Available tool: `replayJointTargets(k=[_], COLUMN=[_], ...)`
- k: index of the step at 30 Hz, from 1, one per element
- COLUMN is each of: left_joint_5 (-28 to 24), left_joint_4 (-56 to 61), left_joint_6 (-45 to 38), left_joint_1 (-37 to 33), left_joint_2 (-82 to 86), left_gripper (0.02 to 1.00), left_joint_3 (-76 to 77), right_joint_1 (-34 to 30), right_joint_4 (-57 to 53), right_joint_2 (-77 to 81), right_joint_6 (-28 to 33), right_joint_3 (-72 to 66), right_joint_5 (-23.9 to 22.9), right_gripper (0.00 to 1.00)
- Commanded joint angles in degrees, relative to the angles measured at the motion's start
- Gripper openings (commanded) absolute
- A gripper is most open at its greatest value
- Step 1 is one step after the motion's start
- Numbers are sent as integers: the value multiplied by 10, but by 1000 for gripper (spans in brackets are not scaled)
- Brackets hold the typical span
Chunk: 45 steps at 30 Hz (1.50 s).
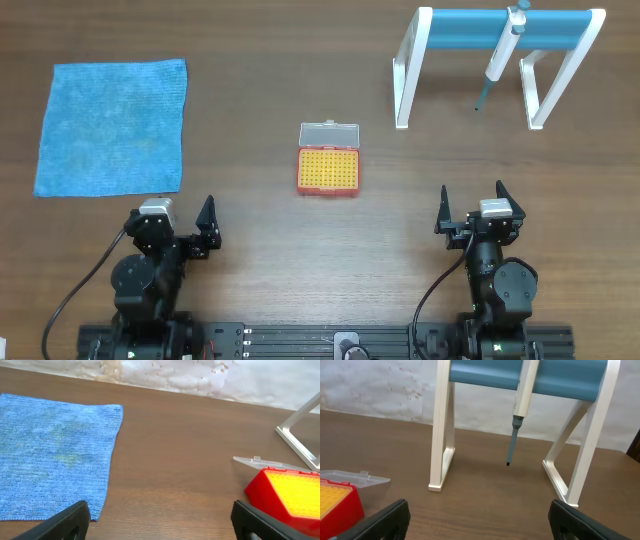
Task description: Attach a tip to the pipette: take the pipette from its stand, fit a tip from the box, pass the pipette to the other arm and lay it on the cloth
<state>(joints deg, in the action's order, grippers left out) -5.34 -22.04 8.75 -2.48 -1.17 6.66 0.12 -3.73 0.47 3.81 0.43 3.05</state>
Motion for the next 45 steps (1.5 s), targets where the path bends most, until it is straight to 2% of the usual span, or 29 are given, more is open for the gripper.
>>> replayJointTargets(k=[1,17,19,20,21,22,25,26,28,32,37,40,45], left_joint_5=[4,4,4,4,4,4,4,4,4,4,4,4,4], left_joint_4=[180,180,180,180,180,180,180,180,180,180,180,180,180], left_joint_6=[-9,-9,-9,-9,-9,-9,-9,-9,-9,-9,-9,-9,-9], left_joint_1=[-13,-13,-13,-13,-13,-13,-13,-13,-13,-13,-13,-13,-13], left_joint_2=[10,10,10,10,10,10,10,10,10,10,10,10,10], left_gripper=[917,915,917,917,917,917,915,917,917,917,915,917,917], left_joint_3=[-63,-63,-63,-63,-63,-63,-63,-63,-63,-63,-63,-63,-63], right_joint_1=[-1,-1,-18,-26,-34,-44,-49,-49,-46,-45,-45,-46,-47], right_joint_4=[-1,1,4,18,46,128,446,518,576,576,576,572,512], right_joint_2=[-3,-3,26,53,90,164,390,470,604,767,840,896,962], right_joint_6=[-18,-18,-19,-45,-74,-110,-106,-106,-107,-99,-65,-65,-50], right_joint_3=[-2,-2,-2,-2,-2,-2,2,12,54,195,278,332,428], right_joint_5=[-97,-89,-89,-89,-90,-90,-102,-106,-105,-73,-62,-48,-24], right_gripper=[772,779,779,779,779,779,779,779,776,776,776,776,776])
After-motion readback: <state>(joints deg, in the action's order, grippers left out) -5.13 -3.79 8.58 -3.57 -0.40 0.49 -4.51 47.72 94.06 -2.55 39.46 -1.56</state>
